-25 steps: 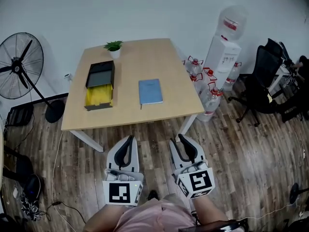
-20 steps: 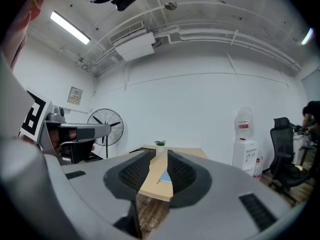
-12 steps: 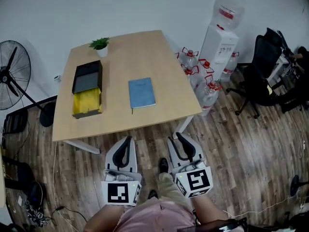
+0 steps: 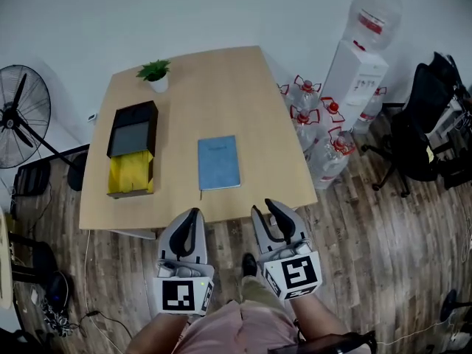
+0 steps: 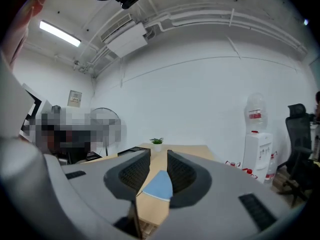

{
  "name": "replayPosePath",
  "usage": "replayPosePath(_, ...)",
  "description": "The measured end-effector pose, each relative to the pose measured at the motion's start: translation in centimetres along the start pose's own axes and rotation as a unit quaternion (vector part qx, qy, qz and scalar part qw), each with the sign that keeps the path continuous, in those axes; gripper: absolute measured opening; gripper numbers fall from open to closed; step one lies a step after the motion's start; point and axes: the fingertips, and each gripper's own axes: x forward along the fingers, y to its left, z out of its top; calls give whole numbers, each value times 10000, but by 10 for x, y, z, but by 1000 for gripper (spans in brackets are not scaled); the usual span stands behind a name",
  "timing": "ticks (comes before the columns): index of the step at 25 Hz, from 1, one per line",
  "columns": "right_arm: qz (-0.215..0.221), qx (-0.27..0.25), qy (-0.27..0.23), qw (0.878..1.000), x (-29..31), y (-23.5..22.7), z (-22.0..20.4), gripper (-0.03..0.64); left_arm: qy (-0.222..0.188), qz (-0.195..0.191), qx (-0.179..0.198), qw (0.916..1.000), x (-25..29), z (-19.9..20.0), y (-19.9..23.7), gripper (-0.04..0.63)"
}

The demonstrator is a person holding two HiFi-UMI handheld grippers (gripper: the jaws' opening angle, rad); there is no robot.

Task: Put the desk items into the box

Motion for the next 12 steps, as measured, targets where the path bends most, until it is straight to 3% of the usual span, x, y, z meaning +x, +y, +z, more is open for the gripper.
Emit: replayPosePath(12,322,-80,-226,9992,73,-54,36,106,-132,433,65,9990,78,22,22,11)
